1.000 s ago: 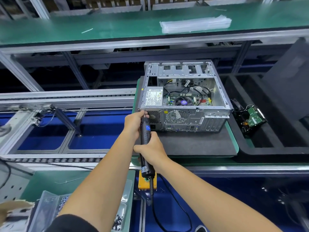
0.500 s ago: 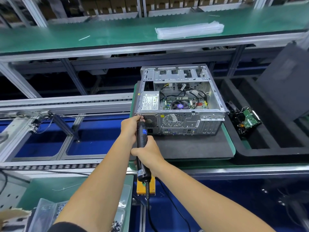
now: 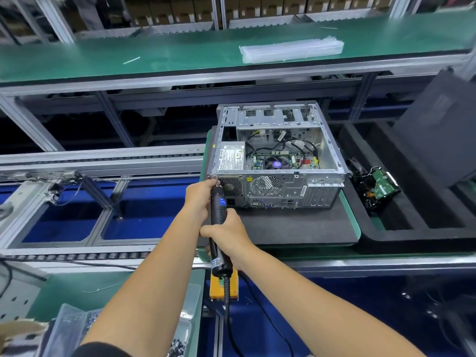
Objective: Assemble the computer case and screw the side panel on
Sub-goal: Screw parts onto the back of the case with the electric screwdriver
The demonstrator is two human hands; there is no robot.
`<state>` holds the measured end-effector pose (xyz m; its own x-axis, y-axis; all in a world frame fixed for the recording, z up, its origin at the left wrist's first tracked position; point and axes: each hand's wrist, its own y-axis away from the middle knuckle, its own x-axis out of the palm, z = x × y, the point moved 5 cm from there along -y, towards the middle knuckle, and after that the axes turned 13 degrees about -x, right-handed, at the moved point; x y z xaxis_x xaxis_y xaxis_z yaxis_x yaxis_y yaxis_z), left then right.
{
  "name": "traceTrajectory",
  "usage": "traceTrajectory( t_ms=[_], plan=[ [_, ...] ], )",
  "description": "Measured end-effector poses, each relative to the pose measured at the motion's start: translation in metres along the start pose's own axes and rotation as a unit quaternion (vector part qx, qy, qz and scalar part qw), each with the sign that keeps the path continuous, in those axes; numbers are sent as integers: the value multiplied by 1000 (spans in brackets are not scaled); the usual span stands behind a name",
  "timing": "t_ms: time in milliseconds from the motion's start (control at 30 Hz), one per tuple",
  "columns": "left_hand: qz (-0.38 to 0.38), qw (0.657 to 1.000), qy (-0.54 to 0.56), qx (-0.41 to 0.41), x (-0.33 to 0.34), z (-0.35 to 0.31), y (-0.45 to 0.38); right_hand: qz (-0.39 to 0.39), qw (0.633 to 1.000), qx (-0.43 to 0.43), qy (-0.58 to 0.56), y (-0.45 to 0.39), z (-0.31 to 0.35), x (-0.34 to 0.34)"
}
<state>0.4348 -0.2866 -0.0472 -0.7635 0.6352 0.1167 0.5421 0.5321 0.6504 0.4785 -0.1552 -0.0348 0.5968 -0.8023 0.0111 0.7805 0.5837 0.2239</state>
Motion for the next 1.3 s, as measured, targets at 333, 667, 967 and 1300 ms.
traceTrajectory(
  t_ms=[333,667,967,1300],
  plan=[
    [-51,994,-53,75,12,-37,34,-4,998,-54,22,6,28,-6],
    [29,983,-64,168,141,-70,67,-35,992,-120,23,-5,86,-119],
    [116,956,-158,218,377,-20,69,-90,984,-149,26,-25,80,-352],
    [133,822,-531,160,493,111,13,-114,989,-56,69,-60,17,-524]
  ],
)
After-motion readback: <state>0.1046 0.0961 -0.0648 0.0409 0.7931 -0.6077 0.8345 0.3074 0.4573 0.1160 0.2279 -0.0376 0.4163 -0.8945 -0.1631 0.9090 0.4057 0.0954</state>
